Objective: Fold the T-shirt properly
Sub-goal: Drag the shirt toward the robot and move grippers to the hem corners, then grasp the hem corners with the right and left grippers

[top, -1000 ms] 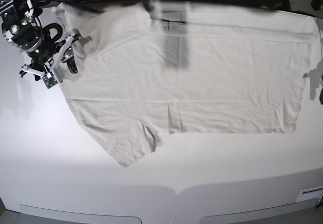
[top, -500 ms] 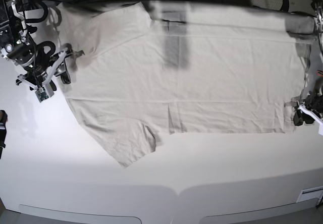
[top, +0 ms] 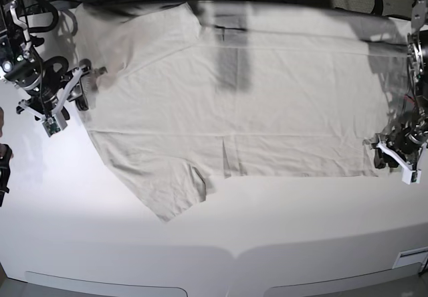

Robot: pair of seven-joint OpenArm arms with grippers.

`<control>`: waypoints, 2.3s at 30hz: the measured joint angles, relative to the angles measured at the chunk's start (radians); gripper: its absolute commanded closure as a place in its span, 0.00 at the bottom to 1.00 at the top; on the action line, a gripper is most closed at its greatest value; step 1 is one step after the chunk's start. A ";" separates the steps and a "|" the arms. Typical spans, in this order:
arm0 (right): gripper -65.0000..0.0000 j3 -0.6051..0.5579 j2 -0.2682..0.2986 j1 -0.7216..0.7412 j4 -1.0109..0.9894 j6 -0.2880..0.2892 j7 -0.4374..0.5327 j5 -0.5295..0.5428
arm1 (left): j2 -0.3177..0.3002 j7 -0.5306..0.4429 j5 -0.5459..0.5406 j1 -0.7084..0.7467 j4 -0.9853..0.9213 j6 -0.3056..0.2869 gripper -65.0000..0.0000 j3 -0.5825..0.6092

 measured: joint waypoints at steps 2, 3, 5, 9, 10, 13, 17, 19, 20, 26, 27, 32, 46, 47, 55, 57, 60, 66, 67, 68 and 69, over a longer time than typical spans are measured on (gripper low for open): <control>0.56 0.000 0.004 0.000 0.000 0.000 0.001 0.000 | 0.000 0.004 0.000 0.000 0.000 0.011 0.63 0.000; 0.56 0.000 0.005 0.000 0.000 0.000 -0.001 0.000 | 0.000 0.004 0.001 0.000 0.000 0.014 0.63 0.000; 0.56 0.000 0.008 0.000 0.000 0.000 -0.001 0.000 | 0.001 0.001 0.017 0.000 0.000 0.026 0.63 0.000; 0.56 0.000 0.008 0.000 0.000 0.000 -0.013 0.000 | 0.011 -0.016 0.030 0.000 0.000 0.164 0.63 0.000; 0.56 0.000 0.010 0.000 0.000 0.000 -0.013 0.000 | 0.011 -0.017 0.030 0.000 0.000 0.164 0.63 0.000; 0.56 0.000 0.021 0.000 0.000 0.000 -0.012 0.000 | 0.021 -0.034 0.029 0.000 -0.014 0.165 0.63 -0.002; 0.56 0.000 0.053 0.000 0.000 0.000 -0.014 0.000 | 0.043 -0.087 0.013 0.007 -0.047 0.169 0.63 -0.003; 0.56 0.000 0.063 0.000 0.000 0.000 -0.013 0.000 | 0.045 -0.093 0.010 0.016 -0.047 0.168 0.66 -0.003; 0.56 0.000 0.067 0.000 0.000 0.000 -0.014 0.000 | 0.047 -0.095 0.010 0.018 -0.047 0.158 0.69 -0.004; 0.56 0.000 0.079 0.000 0.001 0.000 -0.008 0.000 | 0.048 -0.078 0.011 0.020 -0.047 0.074 1.00 -0.004; 0.56 0.000 0.079 0.000 0.001 0.000 0.002 0.000 | 0.048 -0.078 0.011 0.020 -0.047 0.074 1.00 -0.004; 0.56 0.000 0.077 0.030 0.002 0.003 0.026 0.061 | 0.048 -0.093 0.005 0.021 -0.047 0.074 1.00 -0.004; 0.56 -0.358 0.072 0.518 -0.177 -0.072 -0.039 0.220 | 0.042 -0.047 -0.051 0.024 -0.043 0.062 1.00 -0.004; 0.56 -0.410 0.063 0.571 -0.227 -0.077 -0.052 0.221 | 0.042 -0.041 -0.052 0.025 -0.043 0.062 1.00 -0.004; 0.56 -0.652 -0.043 0.961 -0.634 0.001 -0.111 0.422 | 0.042 -0.033 -0.054 0.025 -0.043 0.059 1.00 -0.004; 0.56 -0.706 -0.090 1.044 -0.748 0.017 -0.133 0.452 | 0.042 -0.034 -0.054 0.025 -0.043 0.059 1.00 -0.004; 0.56 -0.801 -0.169 1.162 -0.936 0.080 -0.156 0.505 | 0.044 -0.037 -0.055 0.025 -0.043 0.060 1.00 -0.004; 0.56 -0.924 -0.330 1.292 -1.244 0.159 -0.158 0.504 | 0.045 -0.034 -0.058 0.025 -0.042 0.062 1.00 -0.004; 0.56 -0.928 -0.353 1.298 -1.283 0.174 -0.158 0.505 | 0.045 -0.032 -0.058 0.025 -0.042 0.063 1.00 -0.004; 0.56 -0.930 -0.375 1.301 -1.316 0.183 -0.158 0.505 | 0.045 -0.033 -0.058 0.025 -0.041 0.063 1.00 -0.004; 0.56 -0.930 -0.396 1.302 -1.347 0.188 -0.158 0.501 | 0.045 -0.033 -0.058 0.025 -0.041 0.063 1.00 -0.004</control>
